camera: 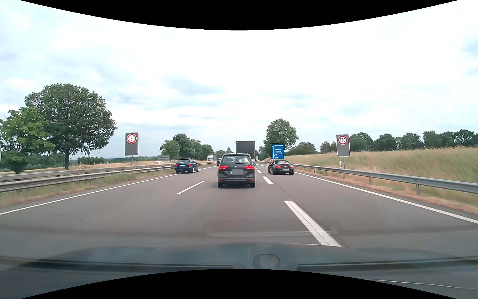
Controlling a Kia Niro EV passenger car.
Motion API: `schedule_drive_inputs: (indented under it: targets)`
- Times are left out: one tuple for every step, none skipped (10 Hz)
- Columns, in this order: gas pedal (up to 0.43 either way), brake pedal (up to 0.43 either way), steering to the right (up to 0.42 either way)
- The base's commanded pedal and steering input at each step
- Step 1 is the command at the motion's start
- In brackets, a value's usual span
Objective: Follow the waypoints while adhering to traffic rules and regulations
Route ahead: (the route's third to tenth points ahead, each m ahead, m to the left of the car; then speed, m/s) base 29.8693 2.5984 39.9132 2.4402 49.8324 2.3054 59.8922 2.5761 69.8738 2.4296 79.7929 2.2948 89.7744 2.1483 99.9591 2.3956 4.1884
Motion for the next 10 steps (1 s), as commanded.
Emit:
schedule_drive_inputs:
  targets:
    - [0.11, 0.0, -0.001]
    - [0.11, 0.0, -0.001]
    - [0.118, 0.0, -0.001]
    - [0.118, 0.0, -0.002]
    - [0.118, 0.0, -0.002]
    - [0.118, 0.0, -0.002]
    - [0.118, 0.0, -0.003]
    - [0.118, 0.0, -0.003]
    - [0.138, 0.0, -0.003]
    - [0.169, 0.0, -0.003]
